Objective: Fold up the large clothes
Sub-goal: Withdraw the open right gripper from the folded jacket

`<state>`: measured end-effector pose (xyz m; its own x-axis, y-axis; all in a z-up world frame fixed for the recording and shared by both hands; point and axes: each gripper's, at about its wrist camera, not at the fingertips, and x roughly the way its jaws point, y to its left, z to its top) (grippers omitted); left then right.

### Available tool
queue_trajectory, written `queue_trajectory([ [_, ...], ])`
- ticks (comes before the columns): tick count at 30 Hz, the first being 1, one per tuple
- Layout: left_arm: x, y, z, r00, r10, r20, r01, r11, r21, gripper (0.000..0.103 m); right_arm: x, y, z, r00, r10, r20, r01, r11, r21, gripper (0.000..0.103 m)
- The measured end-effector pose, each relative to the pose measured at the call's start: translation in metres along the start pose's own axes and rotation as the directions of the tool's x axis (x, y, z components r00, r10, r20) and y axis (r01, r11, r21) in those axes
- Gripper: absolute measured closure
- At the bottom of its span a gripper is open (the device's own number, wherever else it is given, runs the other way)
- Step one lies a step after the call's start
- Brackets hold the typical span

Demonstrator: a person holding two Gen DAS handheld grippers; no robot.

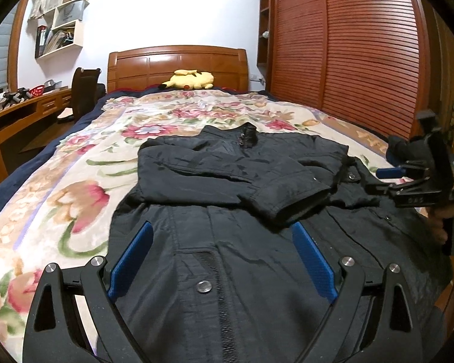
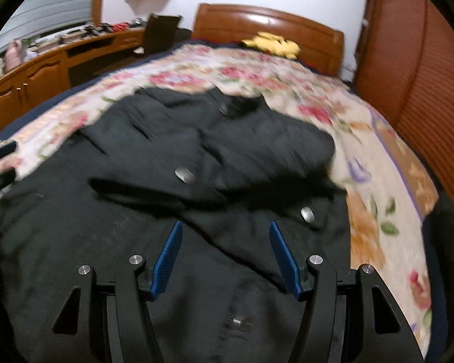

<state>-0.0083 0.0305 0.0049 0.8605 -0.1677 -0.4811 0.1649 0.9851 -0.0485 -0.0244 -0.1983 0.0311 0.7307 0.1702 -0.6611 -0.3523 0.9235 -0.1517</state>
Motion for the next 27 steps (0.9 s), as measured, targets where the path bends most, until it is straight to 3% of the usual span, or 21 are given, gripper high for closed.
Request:
queue_trajectory([
  [6, 0.006, -0.014, -0.002, 1.0, -0.009, -0.019, 0.01, 1.0, 0.023, 0.009, 0.022, -0.025, -0.014, 0.998, -0.029, -0.055, 0.032, 0.998, 0.048, 0.061],
  [18, 0.023, -0.046, 0.017, 0.993, -0.085, -0.087, 0.091, 0.994, 0.06, 0.009, 0.041, -0.018, -0.023, 0.995, 0.029, -0.091, -0.02, 0.995, 0.099, 0.061],
  [24, 0.046, -0.079, 0.036, 0.986, -0.098, -0.132, 0.118, 0.981, 0.154, 0.009, 0.046, -0.03, -0.026, 0.996, 0.043, -0.075, -0.033, 0.992, 0.118, 0.061],
  [27, 0.067, -0.093, 0.044, 0.975, -0.121, -0.185, 0.153, 0.974, 0.168, 0.009, 0.048, -0.031, -0.027, 0.997, 0.033, -0.07, -0.025, 0.993, 0.113, 0.061],
])
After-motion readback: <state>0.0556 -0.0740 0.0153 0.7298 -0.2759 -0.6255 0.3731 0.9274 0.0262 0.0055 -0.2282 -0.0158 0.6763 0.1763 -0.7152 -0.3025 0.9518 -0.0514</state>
